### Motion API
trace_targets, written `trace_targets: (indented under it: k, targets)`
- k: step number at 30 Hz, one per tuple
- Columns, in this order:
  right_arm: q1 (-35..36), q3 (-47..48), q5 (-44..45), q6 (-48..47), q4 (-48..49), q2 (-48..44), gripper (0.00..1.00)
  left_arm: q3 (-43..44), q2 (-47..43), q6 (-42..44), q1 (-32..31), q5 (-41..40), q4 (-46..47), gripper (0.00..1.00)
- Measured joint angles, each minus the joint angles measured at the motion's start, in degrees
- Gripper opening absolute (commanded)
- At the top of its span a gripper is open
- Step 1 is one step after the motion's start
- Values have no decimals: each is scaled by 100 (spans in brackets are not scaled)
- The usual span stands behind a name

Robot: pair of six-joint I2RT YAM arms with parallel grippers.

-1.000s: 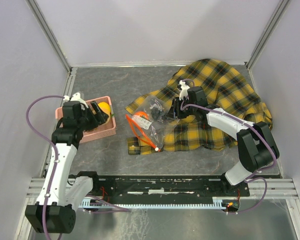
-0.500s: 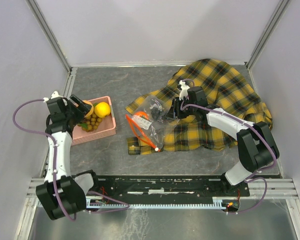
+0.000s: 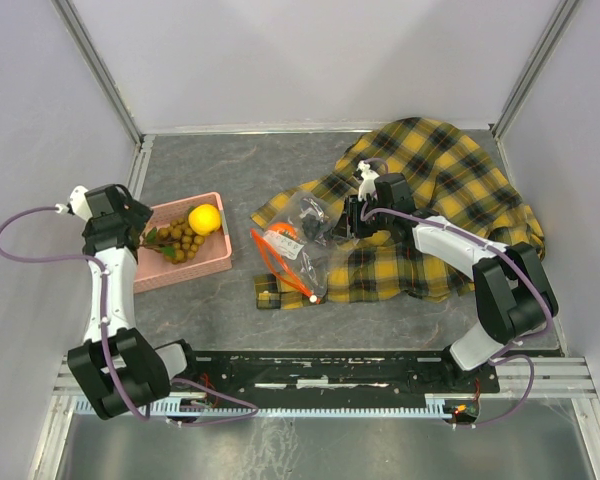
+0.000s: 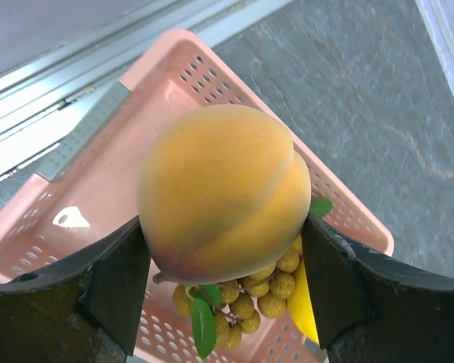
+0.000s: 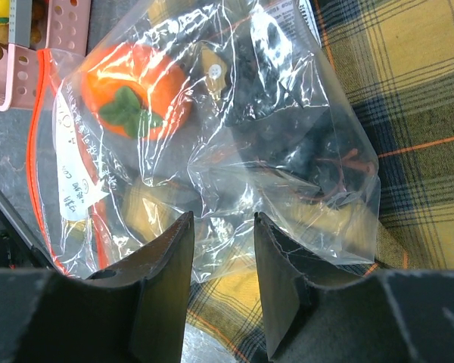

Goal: Open the zip-top bag and remove the fake food
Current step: Place the fake fruit in the bin.

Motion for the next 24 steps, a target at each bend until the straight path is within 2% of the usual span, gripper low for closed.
trace_targets:
  k: [8,9,12,13,14,24]
  targets:
    - [0,0,-2,0,-57,24,45,0,321,-291,214,-409,170,55]
    - [0,0,2,0,-72,24,45,0,374,-323,225,-422,166,61]
    - [0,0,7,-2,-140,24,45,-11,466,-433,260,-459,168,90]
    - [0,0,7,-2,-155,24,45,-20,485,-457,267,-457,166,97]
    - [0,0,7,-2,-164,24,45,-26,498,-457,271,-455,166,100]
    - [0,2,7,0,-177,24,45,42,767,-518,297,-306,-46,99]
